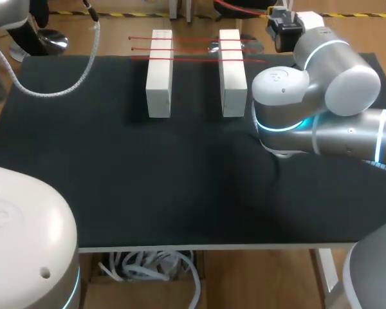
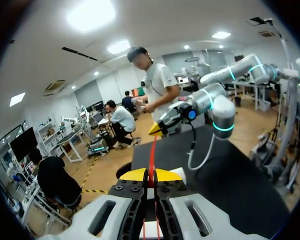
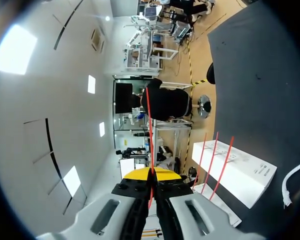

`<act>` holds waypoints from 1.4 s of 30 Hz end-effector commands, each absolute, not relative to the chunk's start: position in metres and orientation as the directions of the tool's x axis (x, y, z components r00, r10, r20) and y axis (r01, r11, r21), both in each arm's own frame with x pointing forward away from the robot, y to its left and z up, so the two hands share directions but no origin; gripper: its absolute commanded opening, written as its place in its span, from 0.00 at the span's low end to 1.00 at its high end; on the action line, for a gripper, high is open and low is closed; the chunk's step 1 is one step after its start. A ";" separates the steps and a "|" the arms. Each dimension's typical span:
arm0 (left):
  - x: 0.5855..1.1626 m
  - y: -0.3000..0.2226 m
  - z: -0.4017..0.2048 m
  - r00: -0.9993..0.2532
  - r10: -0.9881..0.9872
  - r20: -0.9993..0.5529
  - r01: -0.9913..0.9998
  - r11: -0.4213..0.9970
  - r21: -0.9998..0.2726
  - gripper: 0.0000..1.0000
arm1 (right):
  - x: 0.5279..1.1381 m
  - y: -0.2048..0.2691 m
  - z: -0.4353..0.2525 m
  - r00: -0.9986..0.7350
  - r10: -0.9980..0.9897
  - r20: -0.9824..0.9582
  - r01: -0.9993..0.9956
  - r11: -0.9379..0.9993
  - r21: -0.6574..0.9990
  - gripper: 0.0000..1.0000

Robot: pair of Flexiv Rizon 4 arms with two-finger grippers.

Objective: Grab the tape and strap the tape.

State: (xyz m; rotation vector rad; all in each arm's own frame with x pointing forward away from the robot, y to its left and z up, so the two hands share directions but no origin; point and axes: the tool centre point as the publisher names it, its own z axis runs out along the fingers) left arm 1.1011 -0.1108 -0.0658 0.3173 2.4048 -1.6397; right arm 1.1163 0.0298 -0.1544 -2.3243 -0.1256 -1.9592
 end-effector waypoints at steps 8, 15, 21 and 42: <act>1.086 -0.123 -0.061 -0.960 0.103 -0.261 0.275 0.529 -0.803 0.00 | 1.114 0.028 -0.153 0.182 0.014 0.983 0.131 -0.991 -0.010 0.00; 1.086 -0.127 -0.063 -0.958 0.107 -0.267 0.272 0.642 -0.717 0.00 | 1.114 0.028 -0.154 0.184 0.025 0.983 0.137 -0.991 0.000 0.00; 1.086 -0.127 -0.063 -0.957 0.126 -0.262 0.273 0.704 -0.656 0.00 | 1.113 0.028 -0.154 0.186 0.034 0.982 0.142 -0.990 0.007 0.00; 1.078 -0.135 -0.067 -0.964 0.176 -0.198 0.262 0.749 -0.609 0.00 | 1.112 0.030 -0.155 0.190 0.056 0.980 0.162 -0.986 0.025 0.00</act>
